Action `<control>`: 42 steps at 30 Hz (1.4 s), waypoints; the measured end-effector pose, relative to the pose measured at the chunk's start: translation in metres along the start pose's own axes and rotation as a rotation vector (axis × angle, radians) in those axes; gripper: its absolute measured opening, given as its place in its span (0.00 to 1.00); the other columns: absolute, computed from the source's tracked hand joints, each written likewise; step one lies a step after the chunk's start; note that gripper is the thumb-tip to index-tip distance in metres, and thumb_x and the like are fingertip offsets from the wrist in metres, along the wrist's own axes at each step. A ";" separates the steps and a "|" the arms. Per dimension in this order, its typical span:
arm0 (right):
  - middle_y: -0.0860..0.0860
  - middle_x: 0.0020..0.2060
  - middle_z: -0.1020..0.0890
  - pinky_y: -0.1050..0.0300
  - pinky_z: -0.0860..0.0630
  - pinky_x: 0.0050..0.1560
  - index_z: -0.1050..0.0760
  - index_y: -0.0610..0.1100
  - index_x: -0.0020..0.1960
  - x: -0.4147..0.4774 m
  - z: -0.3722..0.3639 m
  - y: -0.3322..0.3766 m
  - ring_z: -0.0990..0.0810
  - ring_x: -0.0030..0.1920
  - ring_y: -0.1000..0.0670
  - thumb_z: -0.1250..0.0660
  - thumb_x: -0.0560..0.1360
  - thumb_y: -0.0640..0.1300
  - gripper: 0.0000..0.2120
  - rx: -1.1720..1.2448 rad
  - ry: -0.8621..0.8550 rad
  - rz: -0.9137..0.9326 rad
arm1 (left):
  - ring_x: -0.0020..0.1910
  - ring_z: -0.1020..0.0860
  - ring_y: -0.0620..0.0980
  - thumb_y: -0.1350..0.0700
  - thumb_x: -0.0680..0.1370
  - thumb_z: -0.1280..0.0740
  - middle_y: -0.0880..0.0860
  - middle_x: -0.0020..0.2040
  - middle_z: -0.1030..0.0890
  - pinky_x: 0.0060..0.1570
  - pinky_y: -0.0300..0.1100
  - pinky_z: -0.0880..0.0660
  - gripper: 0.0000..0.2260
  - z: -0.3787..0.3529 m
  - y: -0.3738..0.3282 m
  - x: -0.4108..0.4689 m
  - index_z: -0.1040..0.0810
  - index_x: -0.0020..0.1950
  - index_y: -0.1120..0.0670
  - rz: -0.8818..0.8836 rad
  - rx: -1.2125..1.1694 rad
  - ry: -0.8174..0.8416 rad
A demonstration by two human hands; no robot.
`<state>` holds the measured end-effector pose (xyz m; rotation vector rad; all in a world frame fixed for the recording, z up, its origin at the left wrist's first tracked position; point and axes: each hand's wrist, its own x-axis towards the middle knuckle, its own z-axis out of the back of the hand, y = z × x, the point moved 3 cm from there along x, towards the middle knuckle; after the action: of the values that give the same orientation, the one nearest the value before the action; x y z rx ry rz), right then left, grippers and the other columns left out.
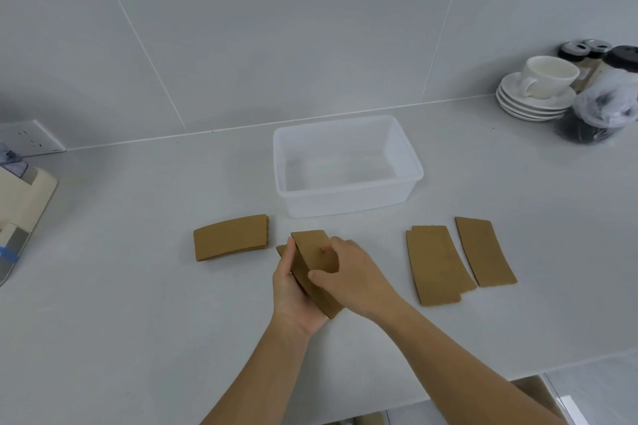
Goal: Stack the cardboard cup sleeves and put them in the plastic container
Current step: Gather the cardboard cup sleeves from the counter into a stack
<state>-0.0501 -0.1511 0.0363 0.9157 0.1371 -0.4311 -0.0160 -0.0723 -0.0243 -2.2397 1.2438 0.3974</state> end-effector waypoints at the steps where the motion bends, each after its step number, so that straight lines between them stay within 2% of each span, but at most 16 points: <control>1: 0.49 0.57 0.27 0.50 0.27 0.58 0.33 0.45 0.64 -0.001 -0.004 0.001 0.28 0.57 0.48 0.35 0.70 0.50 0.23 0.012 -0.004 0.005 | 0.55 0.20 0.54 0.37 0.66 0.31 0.53 0.54 0.16 0.57 0.51 0.25 0.27 0.000 0.001 0.000 0.19 0.56 0.54 0.005 -0.009 -0.002; 4: 0.50 0.59 0.28 0.51 0.29 0.61 0.35 0.47 0.67 -0.005 -0.013 0.001 0.30 0.60 0.49 0.36 0.71 0.49 0.25 0.053 -0.021 0.023 | 0.56 0.20 0.52 0.36 0.63 0.30 0.51 0.58 0.18 0.56 0.51 0.24 0.26 -0.001 0.000 -0.001 0.17 0.53 0.52 0.000 0.012 -0.019; 9: 0.49 0.62 0.29 0.50 0.30 0.63 0.33 0.48 0.66 -0.007 -0.018 0.000 0.31 0.62 0.49 0.36 0.71 0.48 0.23 0.024 -0.020 0.080 | 0.58 0.21 0.53 0.40 0.62 0.27 0.53 0.62 0.20 0.48 0.50 0.21 0.33 -0.004 0.000 -0.001 0.25 0.64 0.52 -0.028 -0.014 0.004; 13: 0.50 0.64 0.29 0.55 0.34 0.65 0.34 0.47 0.67 -0.007 -0.017 -0.005 0.34 0.65 0.50 0.37 0.73 0.49 0.23 -0.028 0.035 0.132 | 0.58 0.21 0.54 0.43 0.63 0.27 0.53 0.61 0.20 0.55 0.53 0.25 0.31 -0.002 0.002 -0.001 0.24 0.63 0.53 -0.003 -0.036 -0.011; 17: 0.49 0.66 0.31 0.50 0.34 0.66 0.36 0.48 0.68 -0.004 -0.014 -0.011 0.35 0.67 0.49 0.38 0.73 0.52 0.24 -0.088 0.134 0.092 | 0.56 0.20 0.55 0.44 0.64 0.27 0.53 0.60 0.19 0.58 0.53 0.26 0.25 0.001 0.006 0.002 0.21 0.57 0.53 0.042 -0.035 -0.063; 20: 0.50 0.64 0.30 0.51 0.32 0.63 0.36 0.48 0.68 0.000 -0.009 -0.011 0.32 0.63 0.48 0.39 0.74 0.54 0.25 -0.178 0.229 0.104 | 0.55 0.19 0.55 0.45 0.64 0.27 0.54 0.58 0.18 0.59 0.54 0.26 0.21 0.000 0.007 0.003 0.21 0.53 0.53 0.056 -0.056 -0.099; 23: 0.54 0.54 0.28 0.53 0.28 0.55 0.33 0.48 0.66 0.007 0.008 -0.011 0.28 0.53 0.51 0.37 0.72 0.56 0.24 -0.178 0.366 0.075 | 0.49 0.17 0.57 0.43 0.64 0.28 0.55 0.52 0.16 0.50 0.53 0.22 0.23 -0.004 0.007 0.003 0.20 0.53 0.54 0.094 -0.007 -0.113; 25: 0.52 0.53 0.24 0.51 0.25 0.56 0.30 0.47 0.62 0.012 0.026 -0.014 0.24 0.52 0.50 0.36 0.71 0.56 0.22 -0.130 0.387 0.033 | 0.45 0.17 0.58 0.41 0.64 0.28 0.57 0.48 0.16 0.46 0.54 0.20 0.24 -0.010 0.007 0.004 0.19 0.52 0.55 0.123 0.019 -0.090; 27: 0.52 0.56 0.24 0.55 0.24 0.52 0.31 0.50 0.63 0.016 0.047 -0.019 0.21 0.53 0.50 0.35 0.72 0.57 0.23 -0.072 0.345 -0.014 | 0.49 0.18 0.59 0.43 0.65 0.27 0.58 0.51 0.16 0.49 0.57 0.22 0.23 -0.019 0.011 0.007 0.21 0.53 0.56 0.136 -0.029 -0.048; 30: 0.51 0.61 0.26 0.60 0.32 0.50 0.35 0.51 0.68 0.018 0.074 -0.030 0.25 0.54 0.52 0.37 0.73 0.57 0.26 -0.119 0.194 -0.043 | 0.52 0.18 0.58 0.44 0.67 0.28 0.58 0.50 0.16 0.55 0.60 0.25 0.22 -0.025 0.018 0.013 0.22 0.53 0.57 0.130 -0.045 -0.037; 33: 0.47 0.64 0.27 0.57 0.33 0.51 0.37 0.47 0.69 0.016 0.090 -0.050 0.27 0.59 0.48 0.38 0.74 0.56 0.26 -0.223 0.018 -0.133 | 0.52 0.18 0.58 0.44 0.68 0.29 0.60 0.53 0.17 0.52 0.60 0.23 0.24 -0.025 0.022 0.018 0.23 0.56 0.58 0.131 -0.020 -0.056; 38: 0.44 0.62 0.27 0.50 0.32 0.57 0.36 0.42 0.65 0.001 0.088 -0.082 0.29 0.61 0.43 0.40 0.74 0.57 0.25 -0.413 -0.351 -0.289 | 0.51 0.18 0.58 0.44 0.69 0.29 0.59 0.54 0.17 0.50 0.59 0.22 0.24 -0.027 0.030 0.023 0.22 0.57 0.58 0.153 -0.007 -0.047; 42: 0.44 0.68 0.34 0.49 0.37 0.65 0.46 0.42 0.71 -0.008 0.066 -0.109 0.36 0.68 0.43 0.41 0.73 0.62 0.36 -0.486 -0.423 -0.377 | 0.49 0.18 0.58 0.44 0.67 0.28 0.59 0.52 0.17 0.49 0.59 0.22 0.24 -0.029 0.033 0.025 0.22 0.56 0.58 0.146 0.008 -0.057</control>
<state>-0.1067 -0.2589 -0.0013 0.3035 0.0219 -0.8874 -0.0306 -0.1206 -0.0241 -2.1226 1.3808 0.5070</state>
